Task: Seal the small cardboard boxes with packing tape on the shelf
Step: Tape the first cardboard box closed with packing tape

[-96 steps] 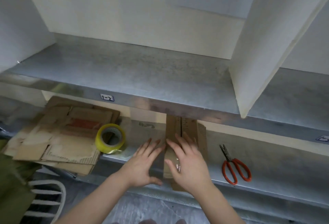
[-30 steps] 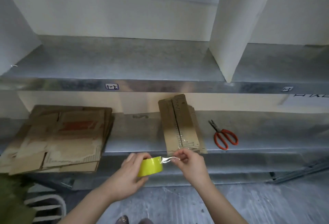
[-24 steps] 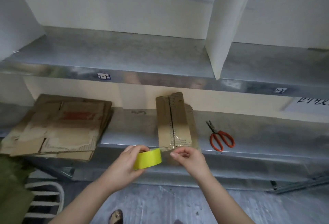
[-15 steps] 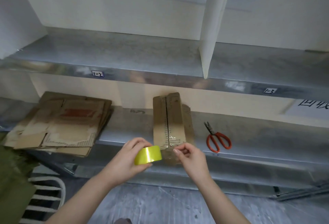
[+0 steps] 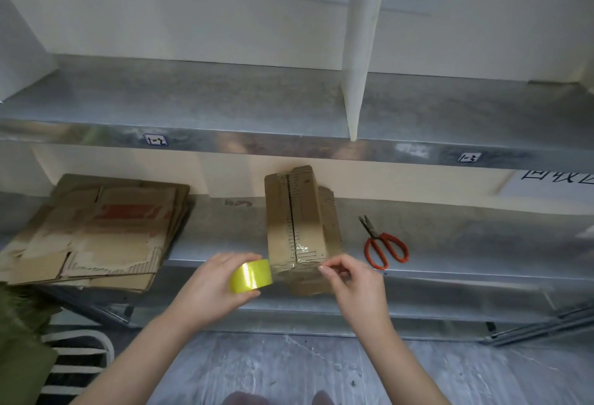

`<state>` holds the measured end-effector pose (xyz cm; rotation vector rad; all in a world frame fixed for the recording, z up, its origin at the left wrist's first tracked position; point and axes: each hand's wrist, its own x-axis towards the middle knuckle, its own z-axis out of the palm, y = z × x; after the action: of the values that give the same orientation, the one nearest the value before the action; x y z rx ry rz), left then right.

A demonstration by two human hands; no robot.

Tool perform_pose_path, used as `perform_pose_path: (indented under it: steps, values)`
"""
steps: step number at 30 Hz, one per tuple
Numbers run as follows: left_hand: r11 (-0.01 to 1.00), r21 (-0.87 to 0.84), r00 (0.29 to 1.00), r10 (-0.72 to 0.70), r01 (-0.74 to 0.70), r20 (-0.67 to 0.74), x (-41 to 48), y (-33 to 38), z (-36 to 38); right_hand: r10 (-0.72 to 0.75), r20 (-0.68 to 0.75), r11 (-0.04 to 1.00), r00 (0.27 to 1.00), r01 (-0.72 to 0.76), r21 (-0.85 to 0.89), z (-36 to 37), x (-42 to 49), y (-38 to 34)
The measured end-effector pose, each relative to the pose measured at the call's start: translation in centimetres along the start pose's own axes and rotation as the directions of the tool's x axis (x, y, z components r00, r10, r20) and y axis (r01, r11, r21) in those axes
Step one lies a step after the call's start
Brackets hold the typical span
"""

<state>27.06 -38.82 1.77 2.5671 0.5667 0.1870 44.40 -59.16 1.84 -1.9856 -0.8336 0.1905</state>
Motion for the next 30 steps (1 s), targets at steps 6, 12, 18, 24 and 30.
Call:
perform_pose_path:
  steps: [6, 12, 18, 24, 30]
  values:
    - [0.994, -0.087, 0.992, -0.049, 0.059, 0.114, -0.7, -0.1, 0.7, 0.313, 0.112, 0.939, 0.943, -0.325, 0.109, 0.7, 1.7, 1.7]
    - [0.991, -0.129, 0.99, -0.016, 0.035, 0.143, -1.3, -0.7, -0.1, 0.238, 0.101, 0.971, 0.966, -0.239, 0.0, 0.9, 1.9, 2.8]
    - [0.993, -0.079, 0.993, -0.083, 0.09, 0.079, -0.6, -1.6, -0.9, 0.19, 0.009, 0.982, 0.982, -0.19, 0.003, 2.6, 0.3, 1.9]
    - [0.994, 0.001, 0.985, -0.112, 0.113, 0.128, 0.9, -2.0, -0.7, 0.172, -0.025, 0.985, 0.985, -0.172, -0.012, 1.5, 0.3, 0.8]
    - [0.992, 0.039, 0.976, -0.122, 0.117, 0.182, 1.9, -2.9, -0.2, 0.212, 0.032, 0.974, 0.977, -0.208, -0.087, 0.3, 2.7, 1.0]
